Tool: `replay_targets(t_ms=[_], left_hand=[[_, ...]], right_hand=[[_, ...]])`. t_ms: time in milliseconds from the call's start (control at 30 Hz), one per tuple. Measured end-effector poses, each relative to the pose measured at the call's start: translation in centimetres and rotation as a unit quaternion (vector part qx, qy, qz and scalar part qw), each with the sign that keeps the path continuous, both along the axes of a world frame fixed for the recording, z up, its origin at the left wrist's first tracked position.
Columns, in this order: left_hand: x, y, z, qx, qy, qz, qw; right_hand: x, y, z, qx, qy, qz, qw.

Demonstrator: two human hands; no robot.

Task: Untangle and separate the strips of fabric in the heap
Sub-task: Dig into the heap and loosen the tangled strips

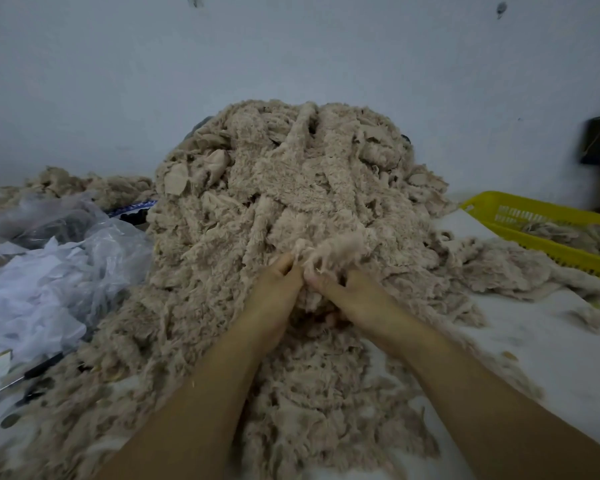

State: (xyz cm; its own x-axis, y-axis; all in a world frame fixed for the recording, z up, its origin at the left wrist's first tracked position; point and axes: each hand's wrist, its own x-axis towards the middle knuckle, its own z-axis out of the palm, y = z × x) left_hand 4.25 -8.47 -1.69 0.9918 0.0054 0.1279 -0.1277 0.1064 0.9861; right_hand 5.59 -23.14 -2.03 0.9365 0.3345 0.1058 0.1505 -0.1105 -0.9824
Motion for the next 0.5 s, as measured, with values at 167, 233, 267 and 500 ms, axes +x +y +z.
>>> replay_targets(t_ms=[167,233,267,500], left_hand=[[0.5,0.5,0.5,-0.123,0.037,-0.005,0.992],[0.9,0.7,0.3,-0.092,0.07,0.054,0.992],[0.9,0.7,0.1,-0.082,0.082,0.07,0.991],[0.5,0.2,-0.8,0.106,0.031,0.094,0.989]], right_hand=[[0.9,-0.7,0.9,0.126,-0.014,-0.077,0.989],[1.8,-2.3,2.6,0.411,0.01,-0.093,0.907],[2.2,-3.2,2.9,0.5,0.022,-0.101,0.86],[2.0,-2.3,0.0,-0.135,-0.127,-0.248,0.951]])
